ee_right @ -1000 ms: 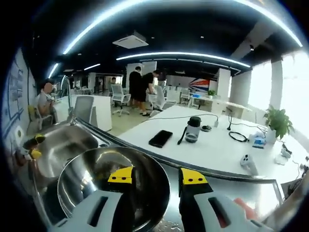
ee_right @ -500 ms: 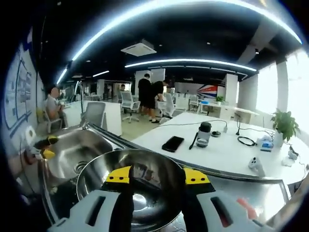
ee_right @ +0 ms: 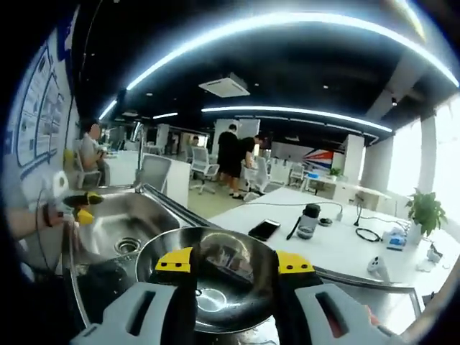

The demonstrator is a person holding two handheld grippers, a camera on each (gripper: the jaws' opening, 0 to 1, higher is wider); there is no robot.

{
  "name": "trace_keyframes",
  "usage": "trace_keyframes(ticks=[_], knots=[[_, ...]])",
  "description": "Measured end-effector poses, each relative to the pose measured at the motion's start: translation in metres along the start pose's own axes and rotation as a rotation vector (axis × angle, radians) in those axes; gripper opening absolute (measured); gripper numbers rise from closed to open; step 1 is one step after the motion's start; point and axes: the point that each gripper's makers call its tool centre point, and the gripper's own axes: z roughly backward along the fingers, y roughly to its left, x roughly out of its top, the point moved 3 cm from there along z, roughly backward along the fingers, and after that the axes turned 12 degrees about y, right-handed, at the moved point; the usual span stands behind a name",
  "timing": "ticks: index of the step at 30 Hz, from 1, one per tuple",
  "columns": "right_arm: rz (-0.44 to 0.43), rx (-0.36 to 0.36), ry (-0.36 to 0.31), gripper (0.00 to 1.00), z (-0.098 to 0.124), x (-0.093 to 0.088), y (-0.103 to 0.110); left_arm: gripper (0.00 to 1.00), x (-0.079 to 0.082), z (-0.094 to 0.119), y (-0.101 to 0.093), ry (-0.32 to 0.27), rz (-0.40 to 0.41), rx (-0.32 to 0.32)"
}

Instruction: Pick up bowl with dirty water move over sink pour dirty water into sink return bowl to place

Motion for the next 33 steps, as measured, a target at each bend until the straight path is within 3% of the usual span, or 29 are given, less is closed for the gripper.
trace_keyframes(ticks=[3,6,15,19,26,33], knots=[[0.007,0.008,-0.011,0.35,0.005,0.000,0.003,0.44,-0.001,-0.001,0.001,0.004,-0.001,0.001],[0.012,0.010,-0.011,0.42,0.008,-0.004,0.008,0.44,0.000,0.000,0.000,0.002,0.000,0.002],[-0.042,0.046,-0.047,0.50,0.018,-0.011,0.010,0.44,0.000,0.000,0.000,0.004,0.004,0.002],[-0.007,0.048,-0.069,0.55,0.028,-0.011,0.011,0.44,0.004,0.004,0.005,-0.030,0.058,0.000],[-0.052,0.043,-0.096,0.56,0.045,-0.025,0.006,0.43,0.005,0.006,0.006,-0.040,0.076,0.000],[-0.089,0.052,-0.105,0.65,0.061,-0.040,0.006,0.43,0.005,0.006,0.005,-0.036,0.072,-0.001]])
